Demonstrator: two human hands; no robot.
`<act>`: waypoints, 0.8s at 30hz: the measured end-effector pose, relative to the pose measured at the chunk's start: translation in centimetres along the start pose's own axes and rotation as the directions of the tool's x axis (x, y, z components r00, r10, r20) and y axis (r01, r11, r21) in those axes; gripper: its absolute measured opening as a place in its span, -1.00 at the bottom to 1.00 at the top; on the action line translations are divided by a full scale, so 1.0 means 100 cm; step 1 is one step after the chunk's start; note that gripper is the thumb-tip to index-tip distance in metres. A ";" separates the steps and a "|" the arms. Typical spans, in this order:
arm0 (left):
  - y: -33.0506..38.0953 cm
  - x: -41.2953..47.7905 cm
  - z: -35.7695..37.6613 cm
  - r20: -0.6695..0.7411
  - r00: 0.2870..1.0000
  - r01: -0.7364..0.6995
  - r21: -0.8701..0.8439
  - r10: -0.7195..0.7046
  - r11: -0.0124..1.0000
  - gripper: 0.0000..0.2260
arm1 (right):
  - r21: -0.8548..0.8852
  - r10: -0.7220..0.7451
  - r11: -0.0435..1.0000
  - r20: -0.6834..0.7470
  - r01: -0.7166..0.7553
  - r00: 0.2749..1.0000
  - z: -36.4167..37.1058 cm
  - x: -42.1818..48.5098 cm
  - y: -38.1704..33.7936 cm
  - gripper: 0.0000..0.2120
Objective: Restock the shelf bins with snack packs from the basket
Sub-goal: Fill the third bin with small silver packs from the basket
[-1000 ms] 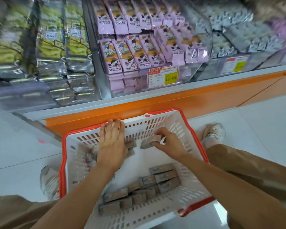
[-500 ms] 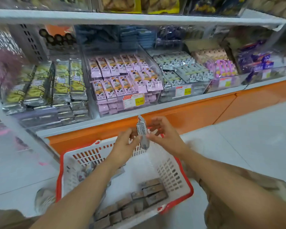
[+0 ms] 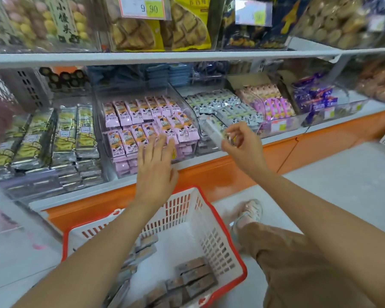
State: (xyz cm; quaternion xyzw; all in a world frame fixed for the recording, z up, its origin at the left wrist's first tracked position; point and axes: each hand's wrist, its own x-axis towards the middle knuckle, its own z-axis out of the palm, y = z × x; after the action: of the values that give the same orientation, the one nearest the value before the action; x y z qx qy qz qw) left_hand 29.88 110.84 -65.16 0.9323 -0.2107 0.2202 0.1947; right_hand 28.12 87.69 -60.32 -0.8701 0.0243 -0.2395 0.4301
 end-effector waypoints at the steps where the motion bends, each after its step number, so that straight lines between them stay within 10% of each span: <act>1: -0.006 0.002 0.003 0.052 0.999 0.012 0.080 -0.016 0.997 -0.34 | -0.051 -0.004 0.999 -0.038 0.002 0.999 -0.003 0.015 0.004 -0.84; 13: -0.034 0.001 0.027 0.117 0.992 -0.078 0.285 0.046 0.955 -0.16 | -0.540 -0.008 0.840 -0.102 -0.049 0.995 0.032 0.103 0.047 -0.87; 24: -0.037 -0.036 0.024 -0.065 0.998 -0.017 0.088 0.023 0.996 -0.32 | -0.219 -0.210 0.954 0.006 0.206 0.978 0.055 0.012 0.020 -0.90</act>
State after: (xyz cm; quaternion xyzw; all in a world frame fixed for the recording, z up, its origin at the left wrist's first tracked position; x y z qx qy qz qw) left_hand 29.50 113.98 -69.97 0.9301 -0.2036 0.2616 0.1582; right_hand 31.93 90.19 -64.16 -0.9076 -0.0374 -0.2869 0.3042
